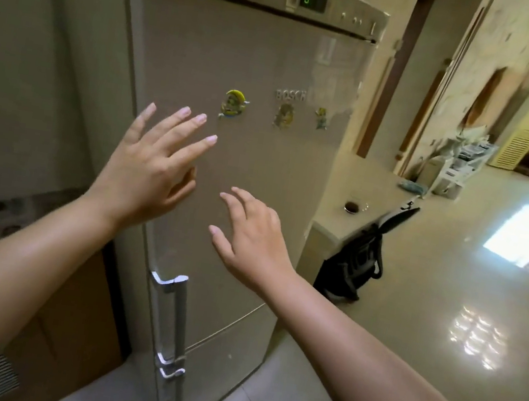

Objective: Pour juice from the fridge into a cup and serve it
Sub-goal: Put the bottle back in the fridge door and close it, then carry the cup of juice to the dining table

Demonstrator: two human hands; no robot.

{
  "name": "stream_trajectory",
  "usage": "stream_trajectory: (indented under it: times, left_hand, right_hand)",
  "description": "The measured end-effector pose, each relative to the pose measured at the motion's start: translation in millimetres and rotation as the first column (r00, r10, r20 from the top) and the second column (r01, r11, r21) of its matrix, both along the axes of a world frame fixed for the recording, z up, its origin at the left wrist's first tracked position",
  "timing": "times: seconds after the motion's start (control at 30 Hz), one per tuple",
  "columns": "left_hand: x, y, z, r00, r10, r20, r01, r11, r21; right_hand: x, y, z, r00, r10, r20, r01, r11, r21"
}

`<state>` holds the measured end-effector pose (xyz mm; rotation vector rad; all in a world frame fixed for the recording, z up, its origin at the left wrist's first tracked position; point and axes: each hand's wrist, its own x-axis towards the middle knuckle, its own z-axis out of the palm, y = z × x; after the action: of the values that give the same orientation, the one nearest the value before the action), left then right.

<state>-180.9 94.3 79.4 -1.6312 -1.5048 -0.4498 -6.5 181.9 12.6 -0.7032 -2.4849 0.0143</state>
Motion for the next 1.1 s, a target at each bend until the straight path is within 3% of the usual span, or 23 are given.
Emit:
stream_trajectory:
  times: [0.27, 0.5, 0.67, 0.9, 1.1]
  left_hand:
    - [70.2, 39.4, -28.8, 0.939, -0.29, 0.187, 0.301, 0.953, -0.038]
    - [148.6, 108.8, -69.8, 0.774, -0.383, 0.504, 0.494, 0.864, -0.102]
    - [215.0, 177.8, -117.9, 0.645, -0.311, 0.698, 0.531, 0.839, -0.118]
    - [293.3, 291.8, -161.3, 0.67, -0.177, 0.721, 0.549, 0.771, -0.321]
    - [307.7, 379.0, -191.7, 0.622, -0.02, 0.782, 0.52, 0.758, -0.394]
  right_hand:
    - [91.8, 10.3, -1.8, 0.979, -0.2, 0.032, 0.202, 0.975, -0.088]
    - [184.6, 59.6, -19.0, 0.935, -0.352, 0.055, 0.356, 0.92, -0.165]
    - [255.5, 118.7, -51.1, 0.913, -0.397, 0.094, 0.407, 0.879, -0.249]
    - [339.8, 232.1, -71.3, 0.898, -0.411, 0.158, 0.44, 0.833, -0.335]
    - [368.2, 332.6, -96.1, 0.901, -0.375, 0.215, 0.432, 0.812, -0.393]
